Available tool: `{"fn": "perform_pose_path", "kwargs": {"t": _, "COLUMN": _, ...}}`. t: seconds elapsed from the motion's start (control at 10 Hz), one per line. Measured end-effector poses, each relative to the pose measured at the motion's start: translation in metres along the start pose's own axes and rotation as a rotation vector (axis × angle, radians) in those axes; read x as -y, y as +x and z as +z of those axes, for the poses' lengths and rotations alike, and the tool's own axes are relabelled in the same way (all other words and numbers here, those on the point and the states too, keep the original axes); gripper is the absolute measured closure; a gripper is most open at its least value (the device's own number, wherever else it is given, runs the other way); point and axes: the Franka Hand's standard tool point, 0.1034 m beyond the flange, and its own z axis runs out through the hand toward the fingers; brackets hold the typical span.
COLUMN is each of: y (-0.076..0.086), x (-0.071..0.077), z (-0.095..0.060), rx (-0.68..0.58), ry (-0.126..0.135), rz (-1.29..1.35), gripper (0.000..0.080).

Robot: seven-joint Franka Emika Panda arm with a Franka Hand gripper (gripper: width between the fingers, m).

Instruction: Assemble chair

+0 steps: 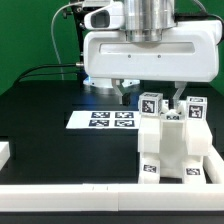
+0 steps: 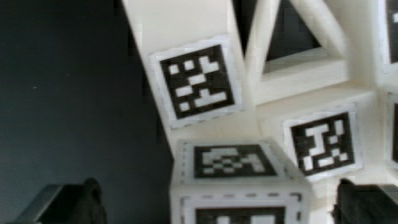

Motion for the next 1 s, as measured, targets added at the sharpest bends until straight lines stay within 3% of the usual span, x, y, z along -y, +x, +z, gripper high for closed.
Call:
{"fn": "perform_pose_path", "kwargs": {"t": 0.1, "y": -0.0001, "x": 0.0001, "z": 0.0001, "rx": 0.000, "ry": 0.000, "rz": 0.013, "gripper": 0.0170}}
{"fn": "perform_pose_path", "kwargs": {"t": 0.3, "y": -0.0003, "x": 0.0004, "z": 0.0003, "rx": 0.001, "ry": 0.000, "rz": 0.111, "gripper": 0.0518}}
{"fn": "perform_pose_path", "kwargs": {"t": 0.6, "y": -0.0002, "x": 0.0006, "z": 0.0012, "rx": 0.003, "ry": 0.006, "rz": 0.385, "gripper": 0.0520}}
{"fn": "perform_pose_path", "kwargs": {"t": 1.0, "y": 0.0021, "x": 0.0031, "z": 0.0021, "rx": 0.035, "ry": 0.063, "rz": 1.011, "gripper": 0.0520}}
